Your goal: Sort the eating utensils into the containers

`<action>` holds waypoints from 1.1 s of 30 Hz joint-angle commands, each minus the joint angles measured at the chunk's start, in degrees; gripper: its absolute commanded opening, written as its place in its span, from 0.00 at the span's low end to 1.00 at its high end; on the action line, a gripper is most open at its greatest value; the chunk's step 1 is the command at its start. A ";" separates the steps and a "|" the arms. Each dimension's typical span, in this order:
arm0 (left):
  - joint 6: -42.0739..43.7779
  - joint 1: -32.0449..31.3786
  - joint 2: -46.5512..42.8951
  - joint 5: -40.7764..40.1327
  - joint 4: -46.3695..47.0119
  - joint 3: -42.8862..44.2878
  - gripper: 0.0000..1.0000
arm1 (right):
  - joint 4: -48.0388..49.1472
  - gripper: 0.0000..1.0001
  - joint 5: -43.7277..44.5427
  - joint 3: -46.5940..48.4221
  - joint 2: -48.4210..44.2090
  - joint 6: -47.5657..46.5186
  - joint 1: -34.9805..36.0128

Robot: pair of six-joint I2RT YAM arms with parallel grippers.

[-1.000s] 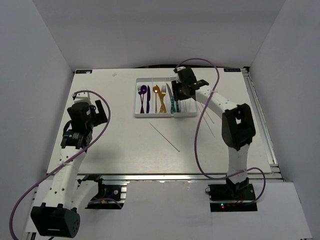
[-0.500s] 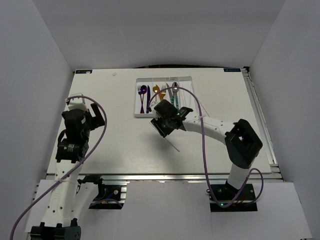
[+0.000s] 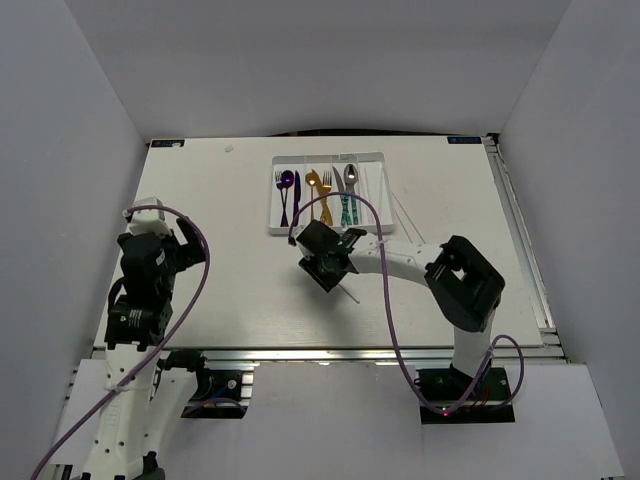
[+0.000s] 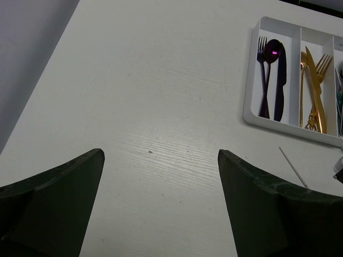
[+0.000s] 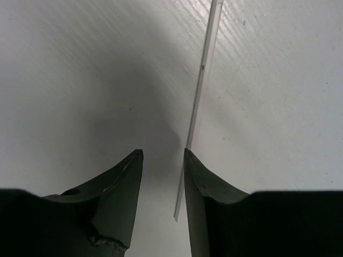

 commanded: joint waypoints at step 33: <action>3.04 0.28 1.24 -0.10 1.35 0.53 0.98 | -12.58 0.00 -4.80 4.54 -3.20 -7.98 -4.79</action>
